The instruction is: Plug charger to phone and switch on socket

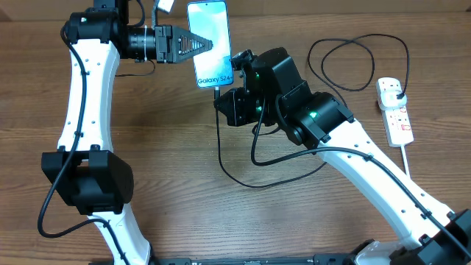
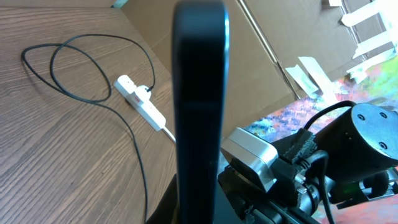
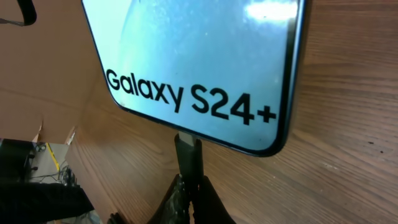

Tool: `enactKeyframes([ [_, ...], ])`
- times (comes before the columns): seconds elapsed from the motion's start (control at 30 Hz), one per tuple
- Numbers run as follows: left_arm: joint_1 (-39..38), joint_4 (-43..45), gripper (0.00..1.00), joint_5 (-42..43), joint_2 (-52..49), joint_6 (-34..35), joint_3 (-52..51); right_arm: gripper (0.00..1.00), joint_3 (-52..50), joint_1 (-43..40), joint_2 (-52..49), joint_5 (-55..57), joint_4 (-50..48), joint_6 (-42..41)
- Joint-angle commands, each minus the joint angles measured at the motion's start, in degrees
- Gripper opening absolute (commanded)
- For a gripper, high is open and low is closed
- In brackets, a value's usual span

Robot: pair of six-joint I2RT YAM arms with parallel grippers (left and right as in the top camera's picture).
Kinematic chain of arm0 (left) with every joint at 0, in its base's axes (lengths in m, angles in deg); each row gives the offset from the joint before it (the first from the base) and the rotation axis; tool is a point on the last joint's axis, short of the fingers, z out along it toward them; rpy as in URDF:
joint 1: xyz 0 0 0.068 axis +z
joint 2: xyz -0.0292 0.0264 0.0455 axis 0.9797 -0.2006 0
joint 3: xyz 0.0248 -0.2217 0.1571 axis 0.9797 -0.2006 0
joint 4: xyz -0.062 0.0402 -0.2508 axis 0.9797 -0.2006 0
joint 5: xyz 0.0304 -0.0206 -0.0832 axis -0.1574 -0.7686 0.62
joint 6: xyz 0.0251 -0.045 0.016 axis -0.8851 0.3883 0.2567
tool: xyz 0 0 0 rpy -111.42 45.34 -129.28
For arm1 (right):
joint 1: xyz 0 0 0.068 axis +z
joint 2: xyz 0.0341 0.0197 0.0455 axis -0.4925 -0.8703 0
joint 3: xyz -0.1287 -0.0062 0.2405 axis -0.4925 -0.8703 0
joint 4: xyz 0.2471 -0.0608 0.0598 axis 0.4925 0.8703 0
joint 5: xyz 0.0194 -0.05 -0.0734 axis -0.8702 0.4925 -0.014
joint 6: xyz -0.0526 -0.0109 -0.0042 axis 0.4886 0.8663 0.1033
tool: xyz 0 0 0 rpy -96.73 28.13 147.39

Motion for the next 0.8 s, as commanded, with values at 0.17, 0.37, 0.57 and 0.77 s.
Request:
enactKeyframes([
  [0.17, -0.4, 0.1, 0.04, 1.9, 0.6, -1.5, 0.8, 0.04, 1.8, 0.0, 1.7, 0.5, -0.5, 0.2],
  [0.37, -0.4, 0.1, 0.04, 2.8, 0.6, -1.6, 0.8, 0.04, 1.8, 0.0, 1.7, 0.5, -0.8, 0.2],
  [0.57, -0.4, 0.0, 0.04, 3.0, 0.6, -1.5, 0.8, 0.04, 1.8, 0.0, 1.7, 0.3, -1.5, 0.2],
  [0.77, -0.4, -0.2, 0.04, 3.0, 0.6, -1.5, 0.8, 0.04, 1.8, 0.0, 1.7, -0.1, -1.6, 0.2],
])
